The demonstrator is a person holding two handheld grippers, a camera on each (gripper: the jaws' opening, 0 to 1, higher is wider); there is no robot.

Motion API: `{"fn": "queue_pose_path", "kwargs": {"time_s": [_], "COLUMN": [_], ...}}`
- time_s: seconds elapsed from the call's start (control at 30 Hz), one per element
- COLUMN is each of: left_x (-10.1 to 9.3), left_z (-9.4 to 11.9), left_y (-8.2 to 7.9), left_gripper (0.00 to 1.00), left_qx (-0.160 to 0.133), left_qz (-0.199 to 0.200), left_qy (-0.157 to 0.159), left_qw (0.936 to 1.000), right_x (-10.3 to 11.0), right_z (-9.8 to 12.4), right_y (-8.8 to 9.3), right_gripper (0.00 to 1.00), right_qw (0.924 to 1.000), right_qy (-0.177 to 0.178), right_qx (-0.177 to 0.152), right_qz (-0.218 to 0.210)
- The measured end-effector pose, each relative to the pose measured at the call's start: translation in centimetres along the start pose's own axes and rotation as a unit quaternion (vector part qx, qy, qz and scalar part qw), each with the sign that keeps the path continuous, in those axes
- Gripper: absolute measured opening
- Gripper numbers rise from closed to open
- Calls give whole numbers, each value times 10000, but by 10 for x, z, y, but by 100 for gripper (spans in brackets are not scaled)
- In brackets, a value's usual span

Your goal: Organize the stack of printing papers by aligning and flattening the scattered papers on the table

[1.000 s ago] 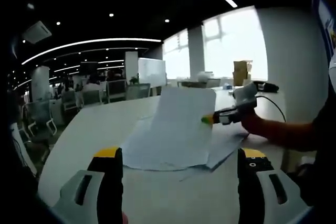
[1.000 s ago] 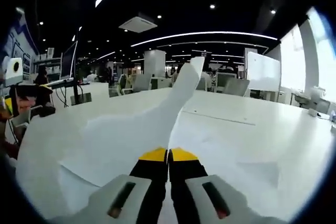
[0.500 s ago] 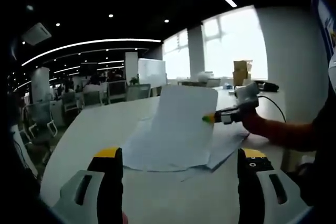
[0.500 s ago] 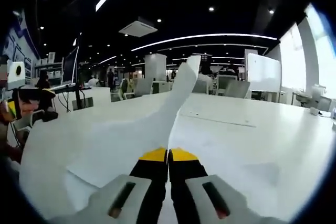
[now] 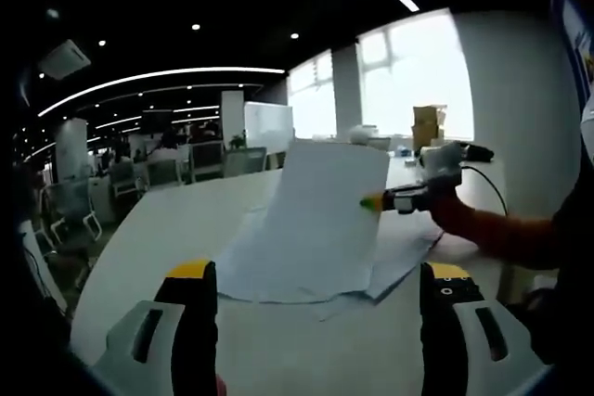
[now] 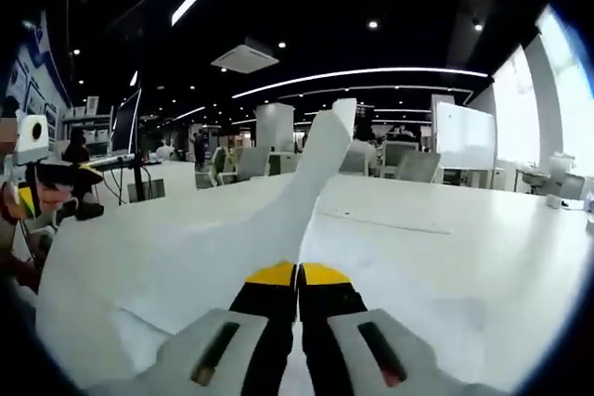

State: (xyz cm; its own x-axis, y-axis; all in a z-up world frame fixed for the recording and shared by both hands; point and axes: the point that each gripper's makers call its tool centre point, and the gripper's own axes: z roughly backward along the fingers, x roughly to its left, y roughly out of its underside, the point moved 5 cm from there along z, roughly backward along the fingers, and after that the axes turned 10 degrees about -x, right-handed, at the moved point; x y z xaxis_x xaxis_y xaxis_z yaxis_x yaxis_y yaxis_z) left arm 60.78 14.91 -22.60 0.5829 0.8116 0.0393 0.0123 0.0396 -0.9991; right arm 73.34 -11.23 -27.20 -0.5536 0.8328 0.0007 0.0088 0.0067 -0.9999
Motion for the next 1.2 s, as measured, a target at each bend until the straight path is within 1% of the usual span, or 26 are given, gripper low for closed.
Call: {"fn": "queue_pose_path", "kwargs": {"time_s": [0.33,0.47,0.63,0.67,0.73,0.8,1.1,1.2], "left_x": [0,0,1,1,2,1,2,2], "left_z": [1,0,0,1,1,1,1,1], "left_y": [0,0,-1,-1,0,1,1,1], "left_gripper": [93,93,93,93,93,93,93,93], "left_qx": [-7,-5,-37,-32,-17,-3,-14,-14], "left_qz": [25,25,23,22,22,40,48,37], "left_qy": [-15,-26,-34,-39,-51,-41,-38,-40], "left_qw": [10000,10000,10000,10000,10000,10000,10000,10000], "right_x": [-3,-4,-6,-6,-4,-4,-3,-1], "right_z": [-1,1,1,1,2,3,5,5], "right_y": [-1,-6,-7,-7,-9,-10,-12,-13], "right_gripper": [0,0,0,0,0,0,0,0], "right_qw": [10000,9998,9998,9997,9992,9990,9990,9992], "right_qy": [-32,-73,-50,-55,-167,-184,-172,-165], "right_qx": [-58,-163,-193,-200,-257,-290,-348,-348], "right_qz": [-29,-98,-86,-99,-264,-275,-209,-68]}}
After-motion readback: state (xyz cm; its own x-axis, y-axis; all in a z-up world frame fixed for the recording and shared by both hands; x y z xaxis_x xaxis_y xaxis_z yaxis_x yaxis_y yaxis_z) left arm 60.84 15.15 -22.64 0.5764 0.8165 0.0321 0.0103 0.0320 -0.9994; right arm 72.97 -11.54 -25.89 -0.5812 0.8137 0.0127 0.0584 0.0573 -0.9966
